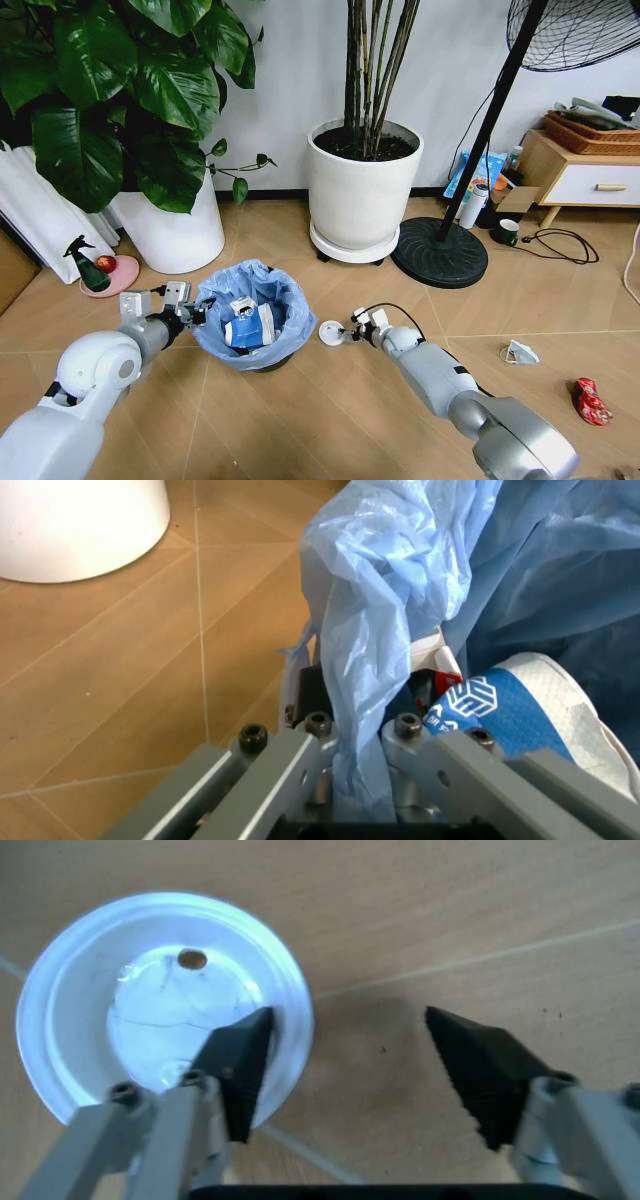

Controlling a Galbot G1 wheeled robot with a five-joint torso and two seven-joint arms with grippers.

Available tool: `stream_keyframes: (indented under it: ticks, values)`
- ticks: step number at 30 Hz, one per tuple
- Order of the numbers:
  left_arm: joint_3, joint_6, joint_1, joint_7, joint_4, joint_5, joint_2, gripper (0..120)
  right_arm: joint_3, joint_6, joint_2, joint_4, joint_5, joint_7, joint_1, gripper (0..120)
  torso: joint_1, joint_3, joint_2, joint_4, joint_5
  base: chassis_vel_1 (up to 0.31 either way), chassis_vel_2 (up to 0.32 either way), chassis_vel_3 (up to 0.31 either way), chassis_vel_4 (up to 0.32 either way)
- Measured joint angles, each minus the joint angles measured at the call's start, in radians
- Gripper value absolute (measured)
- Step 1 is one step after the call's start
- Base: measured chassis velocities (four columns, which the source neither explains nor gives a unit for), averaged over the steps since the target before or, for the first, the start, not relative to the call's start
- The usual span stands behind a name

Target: Pick up the trash bin and place the garbage on the floor into it.

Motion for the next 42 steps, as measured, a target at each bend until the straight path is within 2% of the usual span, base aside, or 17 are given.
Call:
stream_keyframes:
  ticks: [3, 5, 9, 10, 13, 15, 16, 31, 42]
  values:
    - [0.002, 0.000, -0.001, 0.001, 0.001, 0.000, 0.000, 0, 0.006, 0.005, 0.005, -0.011, -0.009, -0.004, 0.001, 42, 0.000, 0.000, 0.000, 0.0000, 0.0001, 0.000, 0.000, 0.000, 0.000]
    - [0.002, 0.000, -0.001, 0.001, 0.001, 0.000, 0.001, 0, 0.006, 0.005, 0.005, -0.011, -0.009, -0.004, 0.002, 40, 0.000, 0.000, 0.000, 0.0000, 0.0001, 0.000, 0.000, 0.000, 0.000]
    - [0.002, 0.000, -0.001, 0.002, 0.002, 0.001, 0.001, 0, 0.008, 0.006, 0.007, -0.011, -0.010, -0.005, 0.003, 20, 0.000, 0.000, 0.000, 0.0000, 0.0001, 0.000, 0.000, 0.000, 0.000]
    - [0.002, 0.000, -0.001, 0.002, 0.002, 0.001, 0.001, 0, 0.008, 0.006, 0.007, -0.011, -0.010, -0.005, 0.003, 20, 0.000, 0.000, 0.000, 0.0000, 0.0001, 0.000, 0.000, 0.000, 0.000]
    - [0.002, 0.000, -0.002, 0.003, 0.003, 0.001, 0.002, 0, 0.008, 0.008, 0.007, -0.008, -0.010, -0.005, 0.001, 8, 0.000, 0.000, 0.000, 0.0000, 0.0000, 0.000, 0.000, 0.000, 0.000]
    - [0.002, 0.000, -0.002, 0.003, 0.003, 0.001, 0.002, 0, 0.008, 0.008, 0.007, -0.008, -0.010, -0.005, 0.001, 6, 0.000, 0.000, 0.000, 0.0000, 0.0000, 0.000, 0.000, 0.000, 0.000]
    - [0.002, 0.000, -0.003, 0.004, 0.004, 0.001, 0.002, 0, 0.008, 0.008, 0.007, -0.006, -0.010, -0.005, 0.000, 0, 0.000, 0.000, 0.000, 0.0000, 0.0001, 0.000, 0.000, 0.000, 0.000]
    - [-0.002, 0.000, -0.002, 0.010, 0.005, 0.008, -0.008, 0, 0.016, 0.006, -0.001, 0.007, -0.008, -0.001, -0.003, 0, 0.000, 0.000, 0.000, 0.0000, 0.0000, 0.000, 0.000, 0.000, 0.000]
    - [-0.008, 0.000, 0.000, 0.013, 0.002, 0.011, -0.014, 0, 0.034, -0.006, -0.031, 0.084, 0.024, 0.014, -0.015, 0, 0.000, 0.000, 0.000, 0.0000, 0.0001, 0.000, 0.000, 0.000, 0.000]
